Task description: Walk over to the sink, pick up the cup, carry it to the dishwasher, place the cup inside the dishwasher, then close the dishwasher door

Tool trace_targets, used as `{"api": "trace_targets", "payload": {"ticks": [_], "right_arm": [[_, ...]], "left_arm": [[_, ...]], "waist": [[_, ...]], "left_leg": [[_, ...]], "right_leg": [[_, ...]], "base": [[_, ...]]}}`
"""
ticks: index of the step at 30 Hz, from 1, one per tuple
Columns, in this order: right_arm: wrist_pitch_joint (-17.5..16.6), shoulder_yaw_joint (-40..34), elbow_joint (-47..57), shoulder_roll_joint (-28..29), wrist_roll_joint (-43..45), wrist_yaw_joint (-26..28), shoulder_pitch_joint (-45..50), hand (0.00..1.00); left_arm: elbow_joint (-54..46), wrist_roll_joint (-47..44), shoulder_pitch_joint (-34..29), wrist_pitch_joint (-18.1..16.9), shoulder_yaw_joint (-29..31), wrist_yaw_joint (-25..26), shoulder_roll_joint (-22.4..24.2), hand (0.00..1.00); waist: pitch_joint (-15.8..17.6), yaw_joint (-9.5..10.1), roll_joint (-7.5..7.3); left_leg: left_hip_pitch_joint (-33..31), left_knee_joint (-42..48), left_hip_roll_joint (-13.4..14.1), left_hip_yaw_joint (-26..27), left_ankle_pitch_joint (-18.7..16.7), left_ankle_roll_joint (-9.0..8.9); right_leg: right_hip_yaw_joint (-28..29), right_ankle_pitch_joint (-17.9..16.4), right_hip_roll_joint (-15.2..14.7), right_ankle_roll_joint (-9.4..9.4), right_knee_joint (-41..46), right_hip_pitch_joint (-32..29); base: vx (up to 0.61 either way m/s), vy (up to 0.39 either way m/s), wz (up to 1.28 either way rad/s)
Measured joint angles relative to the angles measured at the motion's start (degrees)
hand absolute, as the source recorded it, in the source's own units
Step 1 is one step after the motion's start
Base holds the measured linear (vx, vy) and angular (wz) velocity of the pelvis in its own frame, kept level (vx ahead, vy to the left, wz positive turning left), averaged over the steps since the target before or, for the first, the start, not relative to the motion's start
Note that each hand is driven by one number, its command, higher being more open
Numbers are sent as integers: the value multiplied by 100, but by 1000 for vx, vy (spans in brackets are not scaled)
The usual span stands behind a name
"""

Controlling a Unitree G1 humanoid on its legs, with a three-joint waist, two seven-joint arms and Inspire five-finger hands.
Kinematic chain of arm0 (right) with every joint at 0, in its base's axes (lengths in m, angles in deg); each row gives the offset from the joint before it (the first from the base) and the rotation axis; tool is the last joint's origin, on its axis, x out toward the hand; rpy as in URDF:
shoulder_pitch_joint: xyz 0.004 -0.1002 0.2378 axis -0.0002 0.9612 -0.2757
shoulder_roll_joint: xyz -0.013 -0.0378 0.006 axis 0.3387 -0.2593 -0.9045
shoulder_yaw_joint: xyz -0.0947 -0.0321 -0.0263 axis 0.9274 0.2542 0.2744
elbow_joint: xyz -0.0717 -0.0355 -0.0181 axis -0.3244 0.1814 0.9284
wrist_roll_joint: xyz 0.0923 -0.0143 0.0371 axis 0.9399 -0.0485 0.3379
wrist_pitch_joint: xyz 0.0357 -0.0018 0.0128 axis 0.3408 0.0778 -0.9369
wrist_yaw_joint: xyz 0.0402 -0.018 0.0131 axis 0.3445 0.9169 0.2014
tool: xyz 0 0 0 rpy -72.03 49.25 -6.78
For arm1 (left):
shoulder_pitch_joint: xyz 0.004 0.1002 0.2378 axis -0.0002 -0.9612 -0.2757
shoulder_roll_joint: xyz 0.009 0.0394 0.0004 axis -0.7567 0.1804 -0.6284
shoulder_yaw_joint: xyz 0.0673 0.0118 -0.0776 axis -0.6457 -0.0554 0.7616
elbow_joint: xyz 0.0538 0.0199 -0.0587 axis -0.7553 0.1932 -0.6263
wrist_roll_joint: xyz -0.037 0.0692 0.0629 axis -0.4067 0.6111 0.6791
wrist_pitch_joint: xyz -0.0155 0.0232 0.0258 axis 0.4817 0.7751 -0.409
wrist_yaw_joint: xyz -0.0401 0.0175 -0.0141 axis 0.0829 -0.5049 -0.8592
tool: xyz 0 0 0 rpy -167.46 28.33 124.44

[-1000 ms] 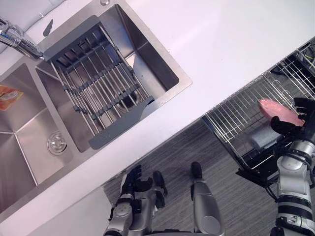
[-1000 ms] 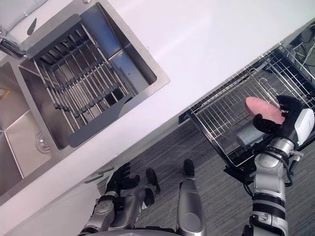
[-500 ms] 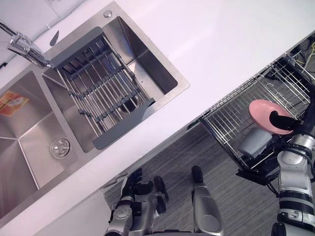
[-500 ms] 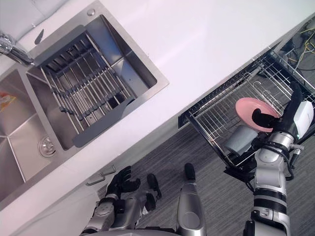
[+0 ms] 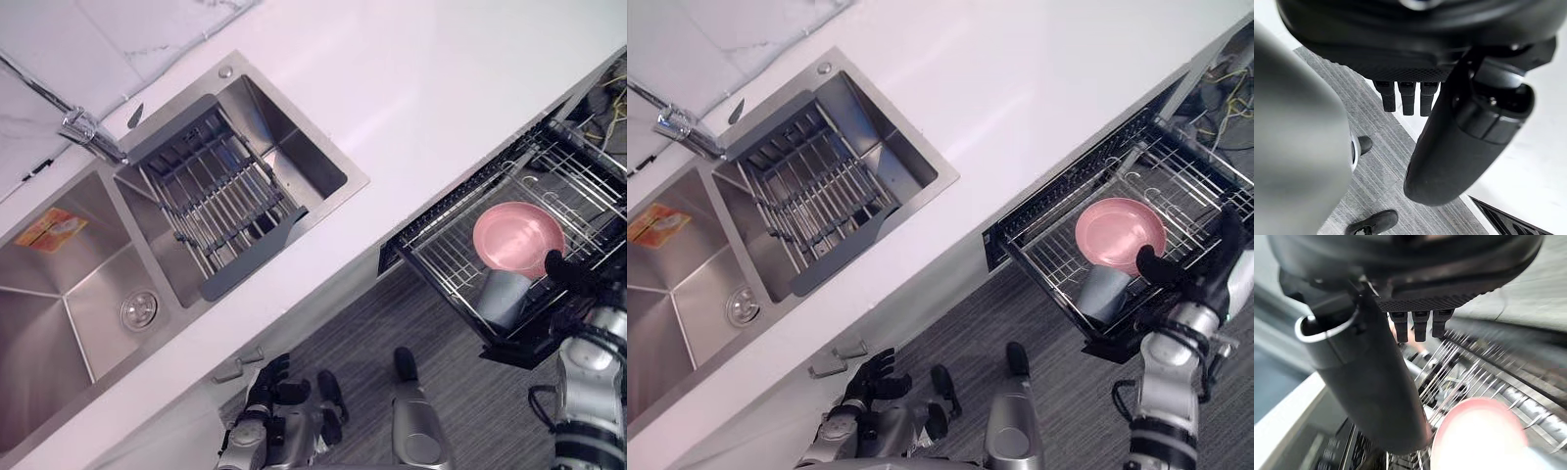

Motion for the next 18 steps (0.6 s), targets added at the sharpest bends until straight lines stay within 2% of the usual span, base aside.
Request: {"api": "trace_targets", "payload": {"ticks": [5,8,18], "right_arm": [[-123,-494,324,623,567,105,640,90],[-211,-578,386,764,905,196,913,90],[-508,-643,203,856,2588,481,1104,90]], "left_arm": [[-10,119,-17,61,62,-56,33,90],[-10,176,-35,87,202,-61,143,90],[-42,213,-75,96,274,-64,175,90]], "waist": [[-125,7,-205],[-236,13,-291],[-322,94,-300]], "left_leg": [[157,24,95,51,-63,-70],[157,113,150,111,-135,-86],[143,360,324,272,-277,-167]], "right_leg": [[17,-26,85,-42,-10,149],[56,-43,123,-74,6,155],[116,-125,258,-159,129,121]], "base": [[10,-20,-6],[-17,-16,-9],[6,-11,-6]]}}
